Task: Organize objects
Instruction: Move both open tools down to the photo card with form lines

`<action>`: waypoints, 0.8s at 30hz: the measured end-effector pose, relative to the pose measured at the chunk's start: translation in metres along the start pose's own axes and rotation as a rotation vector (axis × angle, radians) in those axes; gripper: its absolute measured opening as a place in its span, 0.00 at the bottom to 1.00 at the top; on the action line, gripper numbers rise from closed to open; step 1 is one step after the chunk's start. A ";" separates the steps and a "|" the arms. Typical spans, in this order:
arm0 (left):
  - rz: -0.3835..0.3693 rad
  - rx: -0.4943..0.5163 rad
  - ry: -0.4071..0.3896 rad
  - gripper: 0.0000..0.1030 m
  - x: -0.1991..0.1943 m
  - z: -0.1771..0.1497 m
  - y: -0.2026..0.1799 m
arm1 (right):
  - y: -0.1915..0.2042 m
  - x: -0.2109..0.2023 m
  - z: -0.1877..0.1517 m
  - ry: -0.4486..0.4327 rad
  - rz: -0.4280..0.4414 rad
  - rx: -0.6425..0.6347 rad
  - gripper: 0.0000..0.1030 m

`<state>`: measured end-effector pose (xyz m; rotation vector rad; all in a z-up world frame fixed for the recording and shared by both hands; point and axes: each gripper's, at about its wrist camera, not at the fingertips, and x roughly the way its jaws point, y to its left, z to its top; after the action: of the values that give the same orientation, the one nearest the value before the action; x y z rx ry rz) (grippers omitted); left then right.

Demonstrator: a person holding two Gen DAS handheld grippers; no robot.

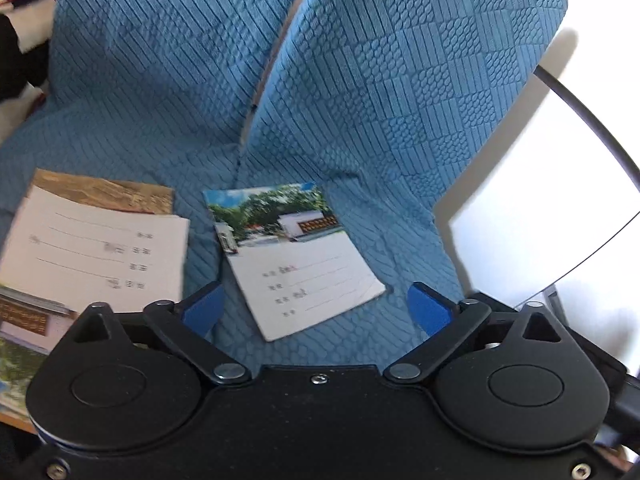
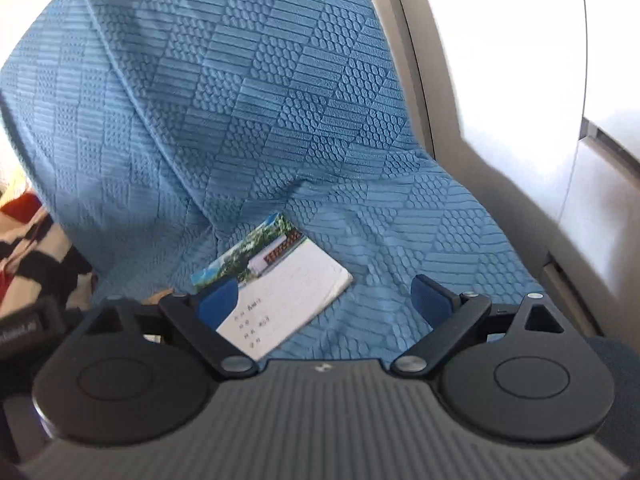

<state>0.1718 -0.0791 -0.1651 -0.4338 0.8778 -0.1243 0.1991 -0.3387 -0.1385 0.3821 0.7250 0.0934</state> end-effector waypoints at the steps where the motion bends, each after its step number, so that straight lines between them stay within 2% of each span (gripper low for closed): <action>1: -0.001 -0.013 0.006 0.89 0.003 0.001 0.001 | -0.001 0.008 0.000 0.000 0.008 0.018 0.90; 2: 0.003 -0.018 0.009 0.87 0.006 0.002 0.001 | -0.002 0.018 0.001 0.016 0.016 0.034 0.87; 4: 0.021 -0.017 0.004 0.84 0.011 0.005 0.000 | -0.004 0.038 0.003 0.069 0.024 0.069 0.74; 6: 0.029 -0.022 0.013 0.75 0.015 0.008 0.000 | -0.005 0.050 0.005 0.083 0.036 0.093 0.74; 11: 0.016 -0.074 0.056 0.62 0.038 0.011 0.005 | -0.015 0.080 0.011 0.143 0.088 0.179 0.73; 13: 0.026 -0.096 0.082 0.55 0.049 0.010 0.007 | -0.018 0.092 0.012 0.173 0.085 0.200 0.61; 15: 0.040 -0.123 0.111 0.50 0.061 0.008 0.012 | -0.020 0.104 0.011 0.203 0.087 0.216 0.55; 16: 0.043 -0.143 0.127 0.49 0.067 0.007 0.016 | -0.022 0.110 0.011 0.218 0.087 0.220 0.47; 19: 0.048 -0.203 0.178 0.45 0.083 0.000 0.028 | -0.026 0.127 0.006 0.279 0.095 0.251 0.35; 24: 0.113 -0.226 0.223 0.46 0.099 -0.009 0.035 | -0.030 0.144 -0.003 0.344 0.093 0.292 0.26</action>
<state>0.2255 -0.0778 -0.2554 -0.5873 1.1394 0.0315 0.3030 -0.3351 -0.2424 0.6900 1.0649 0.1438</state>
